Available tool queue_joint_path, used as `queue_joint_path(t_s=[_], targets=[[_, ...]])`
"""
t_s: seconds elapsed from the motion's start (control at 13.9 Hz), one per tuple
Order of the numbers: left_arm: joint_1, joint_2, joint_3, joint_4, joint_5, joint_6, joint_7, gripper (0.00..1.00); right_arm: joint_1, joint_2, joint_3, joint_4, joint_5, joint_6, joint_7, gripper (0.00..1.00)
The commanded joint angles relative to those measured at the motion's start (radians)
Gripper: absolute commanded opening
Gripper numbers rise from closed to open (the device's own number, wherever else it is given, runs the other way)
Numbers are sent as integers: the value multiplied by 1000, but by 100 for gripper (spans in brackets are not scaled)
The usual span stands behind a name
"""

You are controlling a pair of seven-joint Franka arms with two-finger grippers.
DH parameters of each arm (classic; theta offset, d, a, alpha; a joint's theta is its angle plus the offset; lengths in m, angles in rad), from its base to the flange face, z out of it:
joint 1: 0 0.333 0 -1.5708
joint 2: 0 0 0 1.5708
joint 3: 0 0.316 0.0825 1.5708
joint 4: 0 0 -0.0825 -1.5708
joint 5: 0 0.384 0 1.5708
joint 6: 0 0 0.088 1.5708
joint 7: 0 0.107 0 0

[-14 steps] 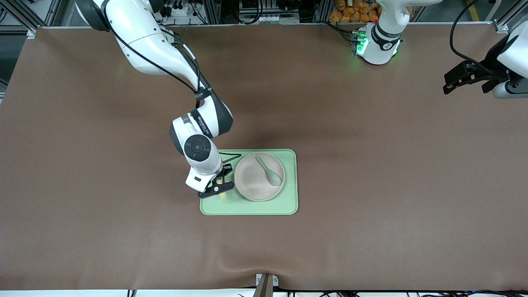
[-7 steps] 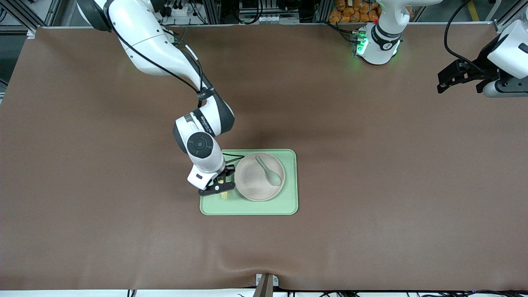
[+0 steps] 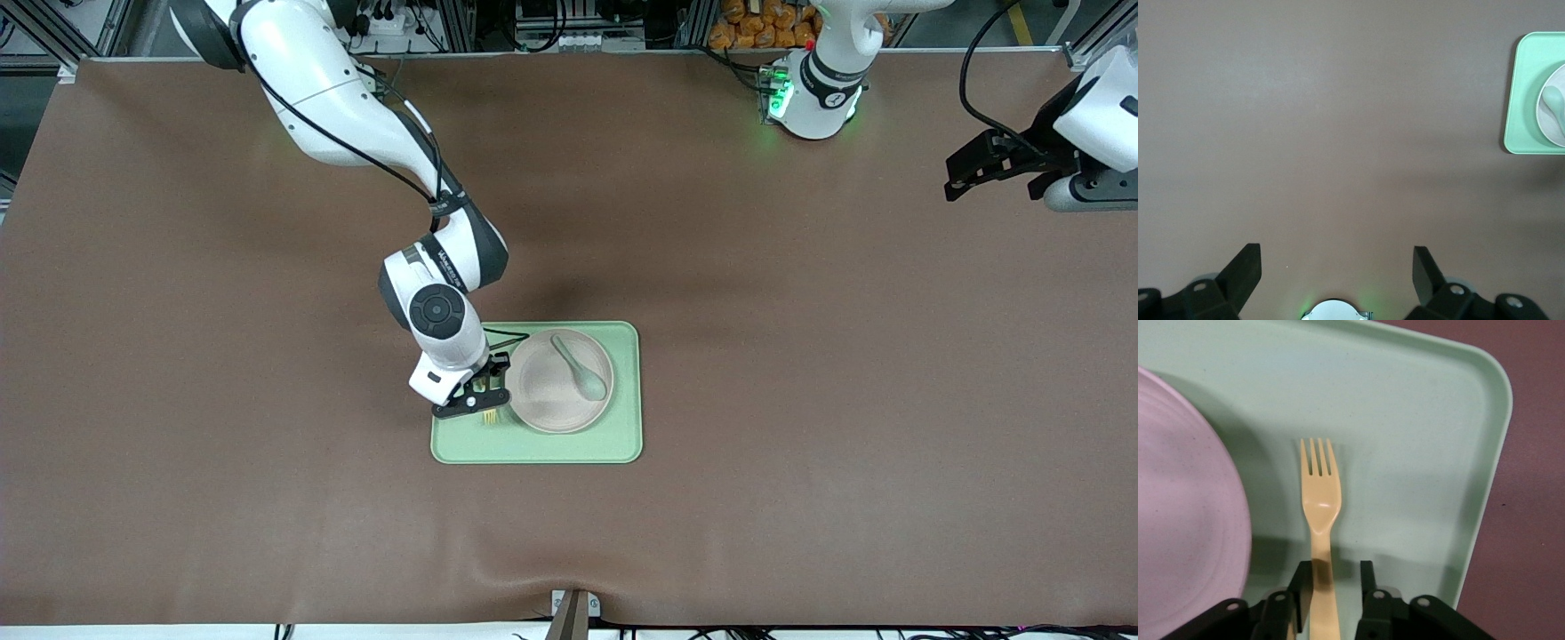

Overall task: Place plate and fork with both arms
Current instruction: 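Lower the fork onto the tray beside the plate and open the right gripper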

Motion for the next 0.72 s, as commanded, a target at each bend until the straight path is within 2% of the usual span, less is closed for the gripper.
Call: queue_joint_path(t_s=[0.0,0.14,0.36,0.65], targets=[[3,-5,-5,0,-1,-13,-14,100,2,-15,5,-4,0,2,5,100],[3,-5,-5,-2,-1,-13,-14,100,-9,-24,5,5,2,-2,-2,100],[3,-2,-3,-2,-1,-13,-14,100,-27,-68,5,43,2,-92,-2,100],[3,-2,-4,-2,-1,-13,-14,100,-101,-179,3,54,2,-197,-5,100]])
